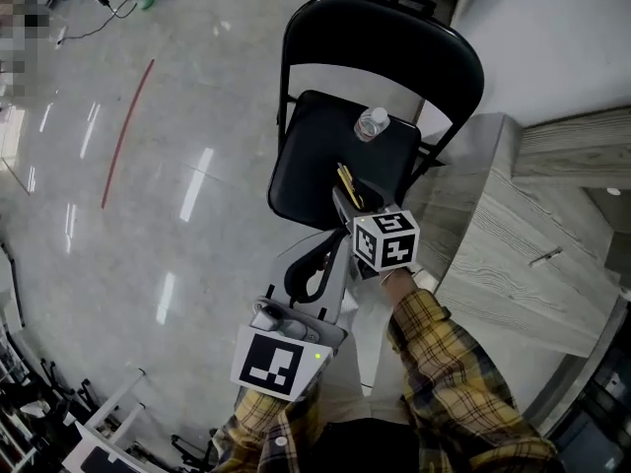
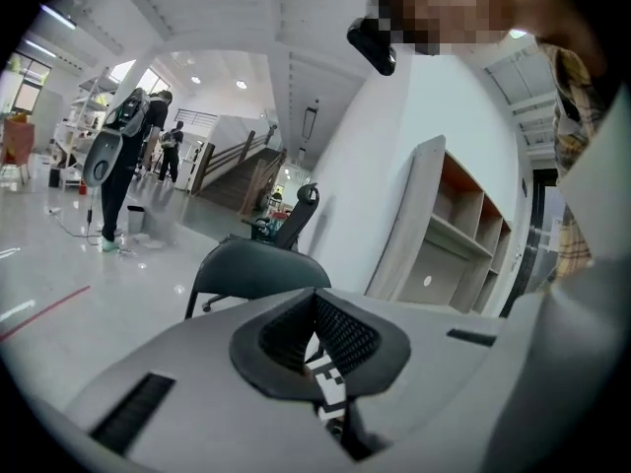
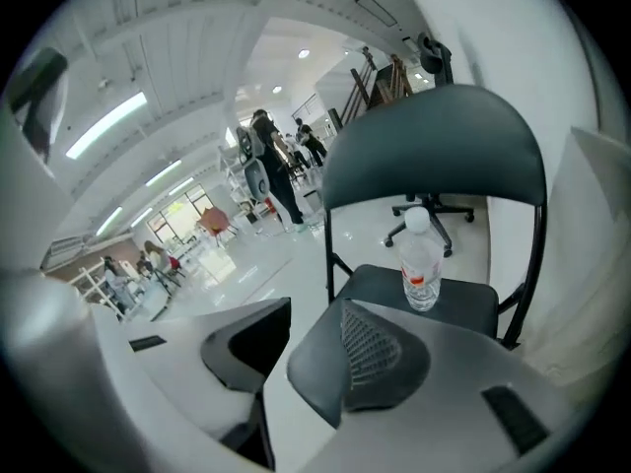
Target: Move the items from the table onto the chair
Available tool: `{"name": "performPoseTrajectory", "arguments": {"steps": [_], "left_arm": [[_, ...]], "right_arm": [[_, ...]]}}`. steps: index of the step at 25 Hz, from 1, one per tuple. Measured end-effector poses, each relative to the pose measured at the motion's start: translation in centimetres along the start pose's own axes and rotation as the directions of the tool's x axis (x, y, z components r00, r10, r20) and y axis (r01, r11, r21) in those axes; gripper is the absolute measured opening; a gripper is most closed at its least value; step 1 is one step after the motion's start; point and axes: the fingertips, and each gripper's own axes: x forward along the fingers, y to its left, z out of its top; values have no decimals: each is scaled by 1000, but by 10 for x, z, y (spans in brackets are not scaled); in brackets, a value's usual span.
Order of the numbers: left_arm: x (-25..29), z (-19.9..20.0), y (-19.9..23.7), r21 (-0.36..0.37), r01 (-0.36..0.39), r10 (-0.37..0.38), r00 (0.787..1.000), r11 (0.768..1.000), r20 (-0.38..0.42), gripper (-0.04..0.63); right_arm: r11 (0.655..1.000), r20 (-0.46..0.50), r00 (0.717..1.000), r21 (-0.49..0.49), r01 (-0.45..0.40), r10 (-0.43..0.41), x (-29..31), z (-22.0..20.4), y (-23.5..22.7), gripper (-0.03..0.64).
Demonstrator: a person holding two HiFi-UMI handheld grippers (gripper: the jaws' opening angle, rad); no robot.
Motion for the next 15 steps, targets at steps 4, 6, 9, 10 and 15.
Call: {"name": "performPoseTrajectory", "arguments": {"steps": [4, 6, 9, 10, 15], "left_arm": [[-22, 50, -31, 121, 52, -55, 998, 991, 23, 3], [-28, 62, -48, 170, 78, -82, 997, 982, 14, 3], [-31, 70, -82, 187, 122, -122, 992, 975, -14, 3], [-31, 74, -97, 187, 135, -134, 991, 973, -18, 3], [-16, 88, -187, 211, 250, -253, 967, 945, -16, 3]], "right_arm": [[994, 70, 992, 4, -107, 106, -77, 35, 57, 161], [985, 104, 981, 29, -170, 166, -118, 47, 75, 161], [973, 123, 969, 64, -223, 214, -183, 48, 90, 161], [973, 123, 969, 60, -224, 216, -206, 47, 92, 161], [992, 171, 977, -3, -127, 126, -318, 48, 54, 160]]}}
